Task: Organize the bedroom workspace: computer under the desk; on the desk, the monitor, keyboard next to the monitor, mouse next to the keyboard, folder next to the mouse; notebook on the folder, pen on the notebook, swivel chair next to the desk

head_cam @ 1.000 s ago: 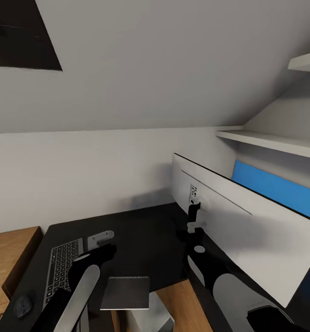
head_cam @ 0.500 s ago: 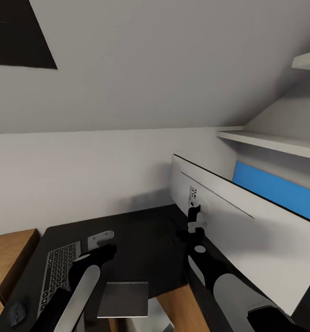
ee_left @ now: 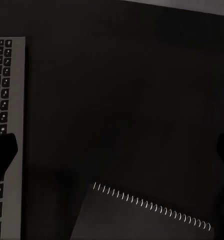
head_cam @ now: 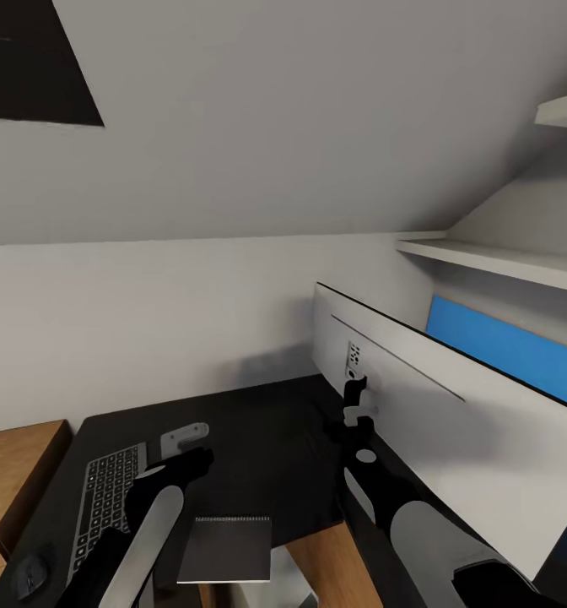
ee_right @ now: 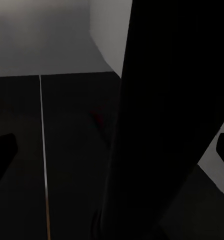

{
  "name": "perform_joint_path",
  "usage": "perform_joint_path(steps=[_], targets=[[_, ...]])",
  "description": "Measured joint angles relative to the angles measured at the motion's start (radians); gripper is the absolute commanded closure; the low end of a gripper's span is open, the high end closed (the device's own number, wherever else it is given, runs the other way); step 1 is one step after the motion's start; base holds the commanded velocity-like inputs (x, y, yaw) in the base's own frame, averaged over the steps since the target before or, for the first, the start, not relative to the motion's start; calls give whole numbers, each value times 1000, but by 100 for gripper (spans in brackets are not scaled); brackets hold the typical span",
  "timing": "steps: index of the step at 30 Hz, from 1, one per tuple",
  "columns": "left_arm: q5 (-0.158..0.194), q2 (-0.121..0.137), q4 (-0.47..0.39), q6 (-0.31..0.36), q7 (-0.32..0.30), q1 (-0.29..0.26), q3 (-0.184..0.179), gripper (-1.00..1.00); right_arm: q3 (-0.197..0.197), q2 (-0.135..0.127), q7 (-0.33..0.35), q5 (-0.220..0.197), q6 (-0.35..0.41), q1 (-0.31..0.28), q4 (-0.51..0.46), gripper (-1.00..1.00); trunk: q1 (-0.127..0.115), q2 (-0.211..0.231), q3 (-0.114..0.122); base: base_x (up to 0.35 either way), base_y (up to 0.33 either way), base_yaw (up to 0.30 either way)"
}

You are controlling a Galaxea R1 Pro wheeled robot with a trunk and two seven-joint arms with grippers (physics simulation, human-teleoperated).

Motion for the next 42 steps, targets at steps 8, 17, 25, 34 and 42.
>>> perform_joint_path(steps=[8,17,25,34,42], targets=[[-2,-2,0,0,0,0,-1,-100,2,0,1,1,0,0,-1,-100,0,0,0,85,-28,0],[-3,-2,0,0,1,0,-2,-100,2,-1,1,1,0,0,-2,-100,0,0,0,8,-3,0],[-3,-2,-1,0,1,0,-4,-100,2,-1,1,1,0,0,-3,-100,0,0,0,0,0,0],[-3,0,-1,0,1,0,-3,-100,-2,-14,1,-2,2,0,-3,-100,0,0,0,0,0,0],[-3,-1,-1,0,1,0,-3,-100,-2,-21,2,-2,2,0,-4,-100,0,0,0,0,0,0]])
